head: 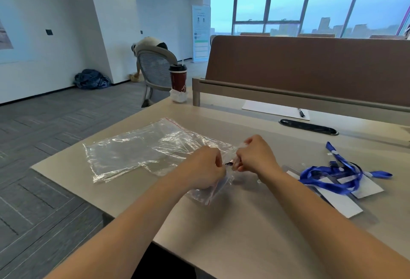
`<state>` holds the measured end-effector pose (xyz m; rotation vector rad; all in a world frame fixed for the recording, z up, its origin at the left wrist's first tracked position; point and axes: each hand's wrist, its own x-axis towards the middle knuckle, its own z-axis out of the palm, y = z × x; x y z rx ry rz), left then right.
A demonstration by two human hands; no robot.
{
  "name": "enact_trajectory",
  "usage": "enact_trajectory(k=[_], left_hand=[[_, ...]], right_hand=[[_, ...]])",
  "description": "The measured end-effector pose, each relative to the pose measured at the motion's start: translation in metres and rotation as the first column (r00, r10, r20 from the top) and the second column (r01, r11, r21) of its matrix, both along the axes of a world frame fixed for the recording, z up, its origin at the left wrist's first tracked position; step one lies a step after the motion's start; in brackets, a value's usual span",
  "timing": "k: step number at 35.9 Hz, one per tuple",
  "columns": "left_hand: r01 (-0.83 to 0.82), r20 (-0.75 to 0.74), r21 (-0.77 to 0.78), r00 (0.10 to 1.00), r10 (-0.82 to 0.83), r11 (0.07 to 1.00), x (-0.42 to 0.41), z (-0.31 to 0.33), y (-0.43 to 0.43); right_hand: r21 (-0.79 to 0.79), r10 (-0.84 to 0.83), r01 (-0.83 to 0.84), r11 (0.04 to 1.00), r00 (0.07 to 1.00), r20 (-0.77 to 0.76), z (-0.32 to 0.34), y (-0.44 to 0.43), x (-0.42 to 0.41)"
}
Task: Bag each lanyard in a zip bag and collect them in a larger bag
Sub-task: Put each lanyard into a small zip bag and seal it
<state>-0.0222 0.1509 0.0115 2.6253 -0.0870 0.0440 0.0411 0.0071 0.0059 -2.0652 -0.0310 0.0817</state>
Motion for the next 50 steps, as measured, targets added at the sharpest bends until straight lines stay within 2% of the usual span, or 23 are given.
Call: enact_trajectory(k=[5, 12, 19, 23, 26, 32, 35, 41, 44, 47, 50], left_hand=[[0.065, -0.017, 0.145, 0.998, -0.063, 0.987, -0.017, -0.003, -0.001], [0.061, -0.018, 0.233, 0.998, -0.059, 0.971, -0.041, -0.005, -0.002], [-0.069, 0.061, 0.263, 0.997, 0.055, 0.962, -0.051, 0.025, 0.006], [-0.147, 0.203, 0.210, 0.974, 0.105, 0.967, -0.050, 0.046, 0.011], [-0.207, 0.259, 0.133, 0.951, 0.167, 0.969, -0.045, 0.055, 0.018], [-0.216, 0.231, -0.087, 0.945, 0.231, 0.972, -0.033, 0.053, 0.025], [-0.205, 0.222, -0.157, 0.946, 0.237, 0.966, -0.030, 0.049, 0.023], [-0.172, 0.237, -0.189, 0.947, 0.215, 0.967, -0.026, 0.046, 0.027], [-0.151, 0.186, -0.222, 0.963, 0.194, 0.963, -0.029, 0.045, 0.035], [-0.190, 0.203, -0.221, 0.951, 0.235, 0.957, -0.027, 0.040, 0.038], [-0.215, 0.188, -0.355, 0.937, 0.295, 0.910, -0.027, 0.038, 0.038]], right_hand=[[-0.018, 0.072, -0.071, 0.997, 0.997, 0.032, 0.007, -0.005, -0.010], [-0.002, 0.054, -0.054, 0.999, 0.999, 0.003, 0.026, -0.013, -0.034], [-0.200, 0.059, -0.060, 0.978, 0.998, -0.008, 0.042, -0.022, -0.037], [-0.286, 0.051, -0.038, 0.957, 0.998, 0.039, 0.063, -0.029, -0.040], [-0.435, 0.075, -0.035, 0.900, 0.994, 0.074, 0.078, -0.027, -0.040], [-0.596, 0.224, -0.146, 0.790, 0.973, 0.059, 0.084, -0.034, -0.047], [-0.594, 0.243, -0.140, 0.792, 0.965, 0.097, 0.079, -0.040, -0.048], [-0.518, 0.262, -0.085, 0.851, 0.924, 0.279, 0.081, -0.047, -0.042], [-0.489, 0.262, -0.102, 0.867, 0.926, 0.272, 0.082, -0.052, -0.040], [-0.488, 0.270, -0.130, 0.863, 0.936, 0.228, 0.077, -0.054, -0.037], [-0.511, 0.295, -0.157, 0.845, 0.934, 0.201, 0.075, -0.055, -0.035]])
